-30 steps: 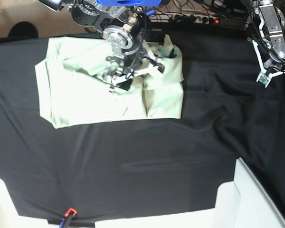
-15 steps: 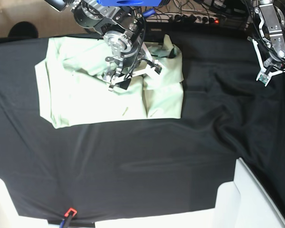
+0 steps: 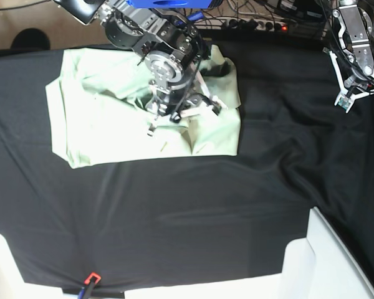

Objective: Fold the T-shirt properly
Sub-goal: 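Press and tuck the folded shirt's bunched middle with the right gripper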

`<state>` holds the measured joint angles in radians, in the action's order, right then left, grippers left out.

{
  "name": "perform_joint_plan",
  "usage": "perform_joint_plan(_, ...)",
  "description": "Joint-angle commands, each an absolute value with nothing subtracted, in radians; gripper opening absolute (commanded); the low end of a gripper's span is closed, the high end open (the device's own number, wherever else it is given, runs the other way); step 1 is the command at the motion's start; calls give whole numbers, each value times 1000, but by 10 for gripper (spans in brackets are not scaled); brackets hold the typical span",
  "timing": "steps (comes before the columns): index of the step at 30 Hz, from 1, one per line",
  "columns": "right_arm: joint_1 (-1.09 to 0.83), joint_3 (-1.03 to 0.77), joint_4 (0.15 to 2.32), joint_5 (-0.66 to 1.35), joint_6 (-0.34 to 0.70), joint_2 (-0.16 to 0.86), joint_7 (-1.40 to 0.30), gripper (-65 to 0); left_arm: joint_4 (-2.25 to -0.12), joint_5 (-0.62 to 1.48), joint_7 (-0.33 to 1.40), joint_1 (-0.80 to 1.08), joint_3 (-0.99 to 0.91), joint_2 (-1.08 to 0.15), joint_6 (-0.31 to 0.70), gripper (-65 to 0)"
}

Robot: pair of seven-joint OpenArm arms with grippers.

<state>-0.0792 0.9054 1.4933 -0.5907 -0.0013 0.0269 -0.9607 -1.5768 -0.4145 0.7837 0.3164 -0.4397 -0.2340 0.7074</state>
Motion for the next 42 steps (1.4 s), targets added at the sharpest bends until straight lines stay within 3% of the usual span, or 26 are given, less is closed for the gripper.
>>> perform_joint_plan(1, -71, 906, 1504, -605, -10, 21, -957, -580, -1589, -420, 780, 315, -444, -248, 698, -650)
perform_joint_plan(9, -71, 905, 1504, -605, -10, 27, -957, -602, -1527, -420, 780, 308, -444, -249, 698, -650)
perform_joint_plan(16, -56, 780, 1504, -605, -7, 33, -957, -647, -1527, -420, 780, 308, -449, -249, 698, -650)
perform_joint_plan(21, -42, 733, 1512, -608, 96, 59, -957, -647, -1527, -420, 780, 306, -447, -251, 698, -650)
perform_joint_plan(26, -58, 694, 1549, -610, 110, 51, -957, -644, -1527, -420, 780, 306, -444, -251, 698, -650)
perform_joint_plan(29, -94, 699, 1624, -610, 110, 45, -952, -579, -1527, -420, 780, 305, -444, -251, 698, -650)
perform_joint_plan(33, -104, 702, 1659, -610, 111, 22, -957, -350, -1526, -420, 780, 288, -443, -249, 698, -650)
perform_joint_plan(34, -104, 714, 1652, -608, 113, 22, -954, -324, -1526, -420, 780, 286, -443, -249, 698, -650)
perform_joint_plan(42, -96, 802, 1512, -605, 110, 2, -949, -321, -1526, -420, 780, 286, -443, -249, 698, -650)
